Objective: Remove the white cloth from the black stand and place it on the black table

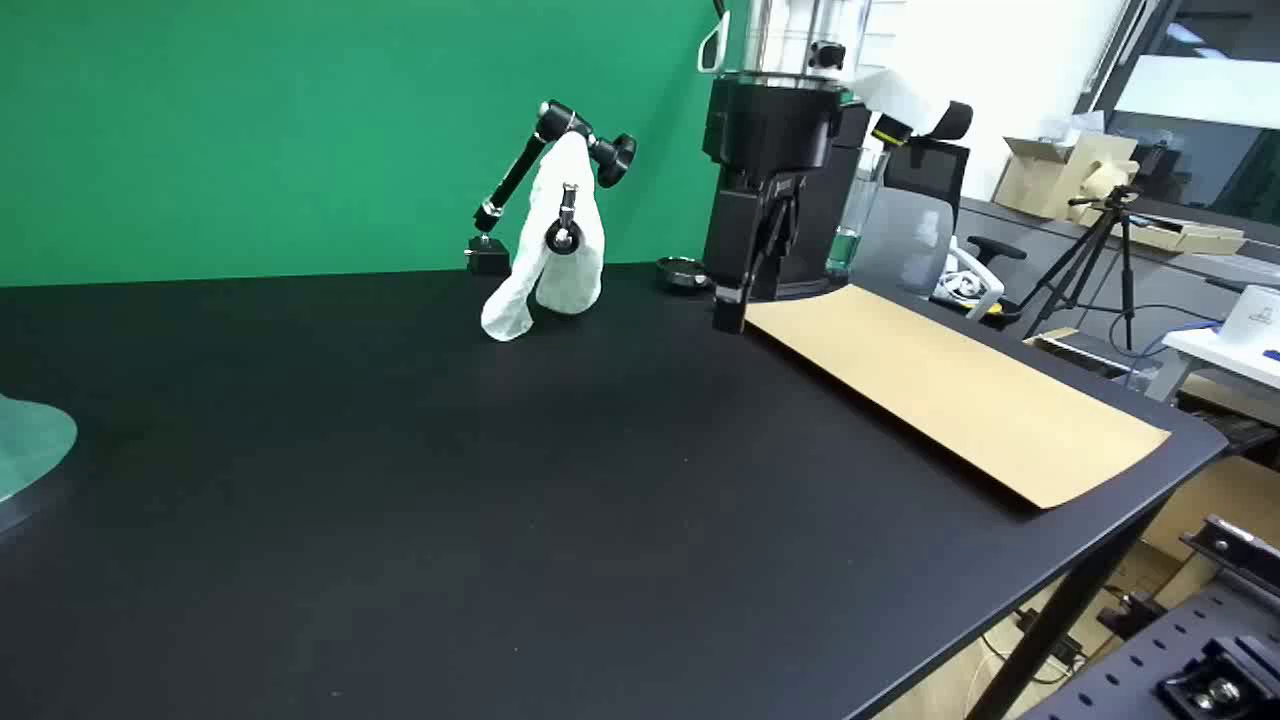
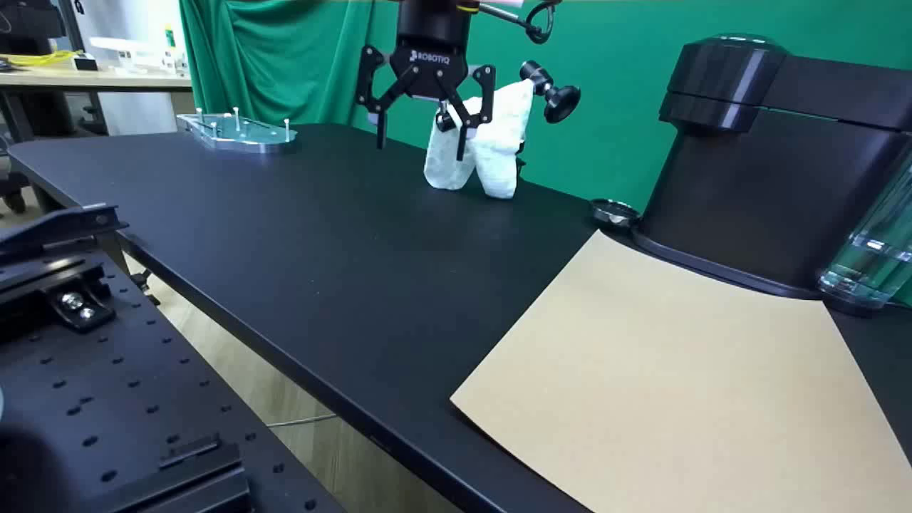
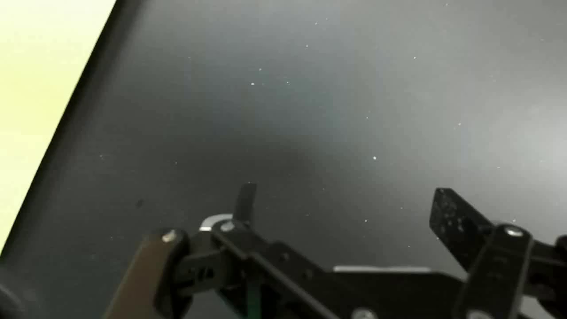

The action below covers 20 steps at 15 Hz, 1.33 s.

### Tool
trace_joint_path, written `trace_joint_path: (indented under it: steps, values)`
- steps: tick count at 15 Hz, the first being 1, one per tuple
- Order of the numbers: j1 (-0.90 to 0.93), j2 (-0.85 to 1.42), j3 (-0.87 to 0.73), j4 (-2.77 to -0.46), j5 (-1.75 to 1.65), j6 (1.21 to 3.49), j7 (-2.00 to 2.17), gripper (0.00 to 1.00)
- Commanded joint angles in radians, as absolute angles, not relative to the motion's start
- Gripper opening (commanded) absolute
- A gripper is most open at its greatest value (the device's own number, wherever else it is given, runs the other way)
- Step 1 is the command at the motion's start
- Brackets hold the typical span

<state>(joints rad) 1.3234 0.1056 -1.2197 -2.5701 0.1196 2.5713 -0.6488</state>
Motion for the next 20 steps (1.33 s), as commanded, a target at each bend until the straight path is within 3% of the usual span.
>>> trace_joint_path:
  steps: [1,14,20]
  values:
    - [1.123,0.053,-1.033,-2.57,0.015,2.577,-0.573,1.0]
    - [1.123,0.054,-1.033,-2.57,0.014,2.577,-0.573,1.0]
    - [0.696,0.132,-0.569,-2.515,-0.038,2.867,-0.285,1.0]
